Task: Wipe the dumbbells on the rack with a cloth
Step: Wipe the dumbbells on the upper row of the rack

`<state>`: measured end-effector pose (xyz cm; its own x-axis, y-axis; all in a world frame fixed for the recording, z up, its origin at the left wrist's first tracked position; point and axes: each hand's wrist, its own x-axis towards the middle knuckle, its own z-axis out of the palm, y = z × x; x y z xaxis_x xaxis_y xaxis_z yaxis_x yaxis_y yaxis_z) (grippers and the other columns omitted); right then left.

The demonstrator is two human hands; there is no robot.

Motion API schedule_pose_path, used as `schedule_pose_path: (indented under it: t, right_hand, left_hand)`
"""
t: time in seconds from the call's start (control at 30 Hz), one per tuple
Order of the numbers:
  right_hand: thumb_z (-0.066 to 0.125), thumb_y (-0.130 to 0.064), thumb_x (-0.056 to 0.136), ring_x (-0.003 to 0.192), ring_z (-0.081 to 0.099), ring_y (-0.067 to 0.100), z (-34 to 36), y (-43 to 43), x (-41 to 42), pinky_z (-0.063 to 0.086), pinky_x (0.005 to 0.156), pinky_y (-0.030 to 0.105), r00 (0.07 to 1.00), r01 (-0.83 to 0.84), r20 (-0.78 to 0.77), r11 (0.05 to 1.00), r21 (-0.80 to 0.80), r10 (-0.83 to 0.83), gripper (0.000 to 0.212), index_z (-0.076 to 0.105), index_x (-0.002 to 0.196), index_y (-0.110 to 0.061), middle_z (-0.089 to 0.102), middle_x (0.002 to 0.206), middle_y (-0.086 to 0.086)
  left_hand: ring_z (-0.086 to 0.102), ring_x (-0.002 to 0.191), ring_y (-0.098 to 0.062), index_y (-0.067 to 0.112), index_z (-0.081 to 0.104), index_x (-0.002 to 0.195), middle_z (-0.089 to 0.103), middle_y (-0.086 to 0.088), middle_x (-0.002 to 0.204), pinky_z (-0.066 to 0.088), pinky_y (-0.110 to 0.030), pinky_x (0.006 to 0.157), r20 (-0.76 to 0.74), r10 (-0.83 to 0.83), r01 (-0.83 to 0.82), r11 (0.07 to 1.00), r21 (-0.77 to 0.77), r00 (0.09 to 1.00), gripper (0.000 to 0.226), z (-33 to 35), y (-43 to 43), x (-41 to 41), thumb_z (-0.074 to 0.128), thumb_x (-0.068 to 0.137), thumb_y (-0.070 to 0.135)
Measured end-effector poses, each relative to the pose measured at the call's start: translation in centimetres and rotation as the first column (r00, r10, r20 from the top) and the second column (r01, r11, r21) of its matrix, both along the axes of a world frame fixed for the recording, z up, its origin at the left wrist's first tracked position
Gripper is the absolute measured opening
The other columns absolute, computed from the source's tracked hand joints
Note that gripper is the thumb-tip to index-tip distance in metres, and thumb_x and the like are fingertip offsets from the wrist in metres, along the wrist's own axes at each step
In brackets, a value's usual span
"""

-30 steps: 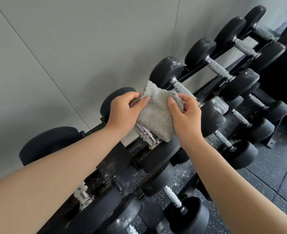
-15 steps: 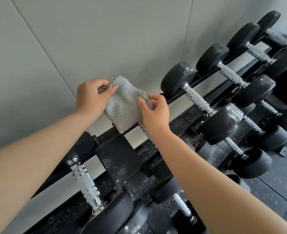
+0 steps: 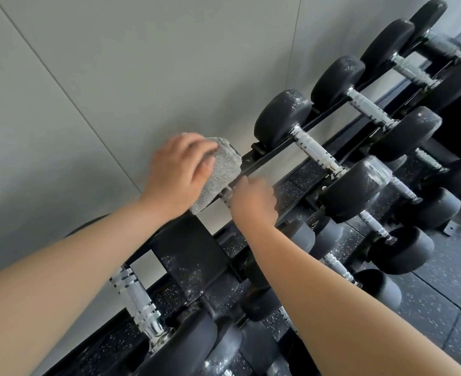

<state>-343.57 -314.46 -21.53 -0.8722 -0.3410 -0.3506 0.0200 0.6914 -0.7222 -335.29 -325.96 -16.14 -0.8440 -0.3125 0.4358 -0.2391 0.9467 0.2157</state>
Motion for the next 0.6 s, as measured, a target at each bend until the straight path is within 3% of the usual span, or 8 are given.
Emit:
schedule_pose_path:
  t: [0.1,0.17,0.23,0.3,0.4,0.47,0.53,0.6]
  right_hand:
    - [0.021,-0.049,0.103,0.133,0.034,0.032,-0.1,-0.5,-0.4,0.028,0.105,0.048,1.0,0.008,-0.003,0.998,0.067,-0.008,0.053,0.036,0.142,-0.017,0.039,0.144,0.012]
    - [0.021,-0.048,0.103,0.133,0.035,0.034,-0.2,-0.6,-0.5,0.028,0.104,0.048,0.999,-0.032,-0.031,0.995,0.098,0.035,0.053,0.036,0.142,-0.017,0.039,0.143,0.013]
    - [0.021,-0.047,0.103,0.132,0.036,0.035,-0.2,-0.6,-0.4,0.029,0.104,0.049,0.997,-0.057,-0.054,0.994,0.097,0.063,0.052,0.035,0.144,-0.017,0.04,0.143,0.014]
    - [0.021,-0.046,0.103,0.134,0.035,0.034,-0.3,-0.5,-0.4,0.028,0.106,0.049,0.997,-0.045,-0.059,0.995,0.085,0.051,0.053,0.032,0.147,-0.018,0.038,0.145,0.013]
    - [0.021,-0.046,0.104,0.135,0.034,0.032,-0.3,-0.6,-0.4,0.027,0.107,0.048,0.996,-0.032,-0.086,0.996,0.089,0.04,0.054,0.028,0.15,-0.019,0.037,0.147,0.012]
    - [0.021,-0.045,0.104,0.135,0.034,0.032,-0.3,-0.6,-0.4,0.029,0.106,0.048,0.994,-0.034,-0.102,0.995,0.094,0.044,0.054,0.027,0.151,-0.019,0.037,0.147,0.012]
    - [0.022,-0.044,0.104,0.134,0.034,0.032,-0.4,-0.5,-0.2,0.029,0.105,0.047,0.992,-0.041,-0.114,0.994,0.097,0.052,0.052,0.027,0.15,-0.019,0.038,0.146,0.011]
    - [0.022,-0.044,0.104,0.135,0.034,0.032,-0.3,-0.6,-0.4,0.029,0.105,0.048,0.992,-0.043,-0.112,0.994,0.1,0.054,0.052,0.028,0.149,-0.019,0.038,0.147,0.01]
  left_hand:
    - [0.038,0.133,-0.037,0.013,0.037,0.144,0.034,-0.017,0.15,0.037,-0.048,0.102,0.211,-0.037,0.032,0.999,0.03,0.977,0.067,-1.6,0.4,-0.1,0.031,0.092,0.055]
    - [0.043,0.126,-0.042,0.015,0.029,0.146,0.033,-0.021,0.149,0.046,-0.052,0.092,0.271,0.02,0.006,0.995,-0.095,0.963,0.072,-2.1,0.4,-0.6,0.035,0.088,0.058]
    - [0.055,0.103,-0.045,0.013,0.03,0.141,0.045,-0.026,0.135,0.054,-0.05,0.07,0.3,0.079,-0.004,0.97,-0.245,0.951,0.07,-1.9,0.6,-1.3,0.042,0.085,0.054]
    - [0.059,0.075,-0.039,0.008,0.043,0.134,0.056,-0.026,0.111,0.05,-0.04,0.051,0.307,0.132,-0.012,0.931,-0.365,0.943,0.061,-1.6,0.5,-2.2,0.039,0.087,0.048]
    - [0.056,0.055,-0.031,0.003,0.064,0.115,0.059,-0.021,0.084,0.044,-0.03,0.043,0.305,0.161,0.004,0.88,-0.475,0.939,0.051,-0.7,0.7,-3.8,0.048,0.087,0.042]
    - [0.06,0.069,-0.034,0.004,0.06,0.117,0.059,-0.02,0.092,0.042,-0.03,0.05,0.417,0.19,0.025,0.888,-0.459,0.889,0.046,0.8,1.3,-5.3,0.058,0.09,0.04]
    - [0.057,0.1,-0.036,0.006,0.048,0.126,0.052,-0.018,0.116,0.035,-0.035,0.066,0.535,0.216,0.023,0.914,-0.404,0.817,0.042,1.2,1.5,-7.5,0.039,0.101,0.038]
    - [0.053,0.112,-0.035,0.009,0.049,0.127,0.051,-0.017,0.124,0.033,-0.034,0.072,0.634,0.182,0.017,0.955,-0.294,0.752,0.036,1.5,1.7,-10.1,0.033,0.103,0.031]
